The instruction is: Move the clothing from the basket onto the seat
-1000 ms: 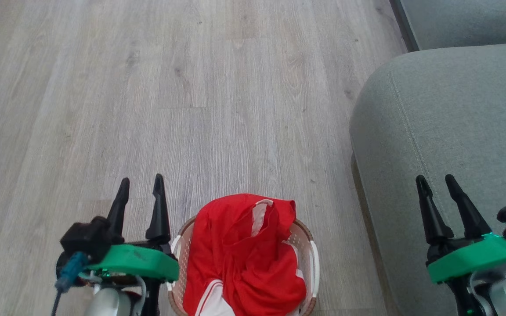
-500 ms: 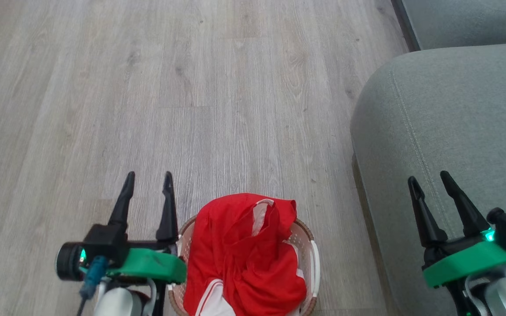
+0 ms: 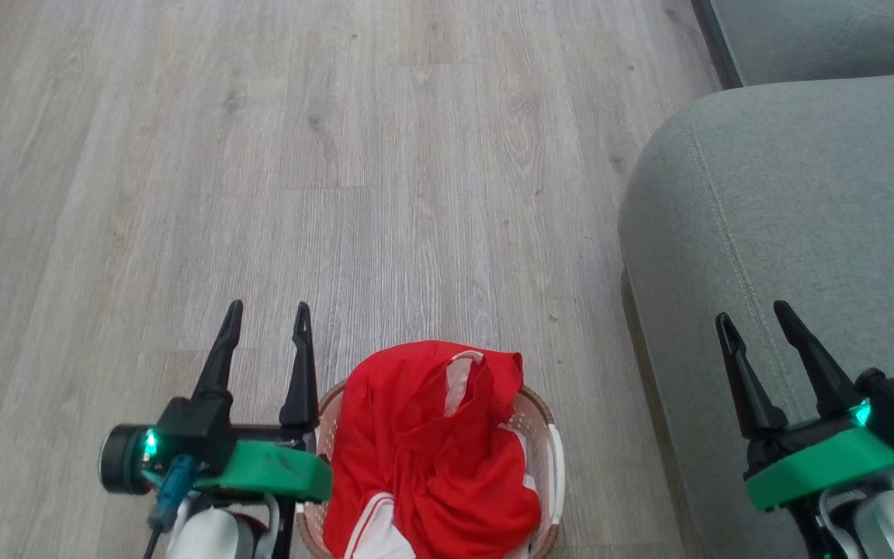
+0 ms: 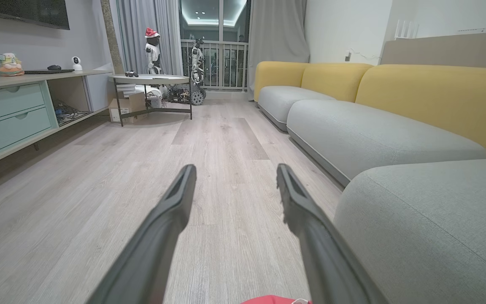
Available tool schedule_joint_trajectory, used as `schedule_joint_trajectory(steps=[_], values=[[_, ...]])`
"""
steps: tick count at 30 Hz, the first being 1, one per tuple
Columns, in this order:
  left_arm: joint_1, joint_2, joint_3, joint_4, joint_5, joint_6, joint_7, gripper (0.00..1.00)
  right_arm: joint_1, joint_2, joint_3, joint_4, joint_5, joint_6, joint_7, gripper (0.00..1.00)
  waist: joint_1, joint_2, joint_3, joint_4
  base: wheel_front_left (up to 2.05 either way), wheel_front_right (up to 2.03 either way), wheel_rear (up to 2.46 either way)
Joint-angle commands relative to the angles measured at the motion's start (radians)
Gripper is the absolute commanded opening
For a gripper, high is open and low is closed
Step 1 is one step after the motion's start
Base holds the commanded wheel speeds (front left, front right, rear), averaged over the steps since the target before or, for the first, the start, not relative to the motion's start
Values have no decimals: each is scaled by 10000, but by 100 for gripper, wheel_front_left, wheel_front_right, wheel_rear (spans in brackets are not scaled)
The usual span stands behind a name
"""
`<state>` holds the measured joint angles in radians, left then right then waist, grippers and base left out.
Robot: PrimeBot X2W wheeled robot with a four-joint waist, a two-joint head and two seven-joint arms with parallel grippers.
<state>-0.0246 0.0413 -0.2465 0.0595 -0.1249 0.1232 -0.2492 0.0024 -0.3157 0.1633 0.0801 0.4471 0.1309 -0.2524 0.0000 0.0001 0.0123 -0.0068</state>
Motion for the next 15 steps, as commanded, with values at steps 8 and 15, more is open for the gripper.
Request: schedule_joint_trajectory(steps=[8, 15], values=[[-579, 89, 279, -359, -5, 79, -126, 100, -445, -277, 143, -323, 9, -2, -93, 100, 0, -1, 54, -56, 0, 0, 0], [-635, 89, 180, -242, -143, 164, -126, 100, -560, -373, 144, -384, 111, -2, -93, 100, 0, -1, 281, -164, 0, 0, 0]])
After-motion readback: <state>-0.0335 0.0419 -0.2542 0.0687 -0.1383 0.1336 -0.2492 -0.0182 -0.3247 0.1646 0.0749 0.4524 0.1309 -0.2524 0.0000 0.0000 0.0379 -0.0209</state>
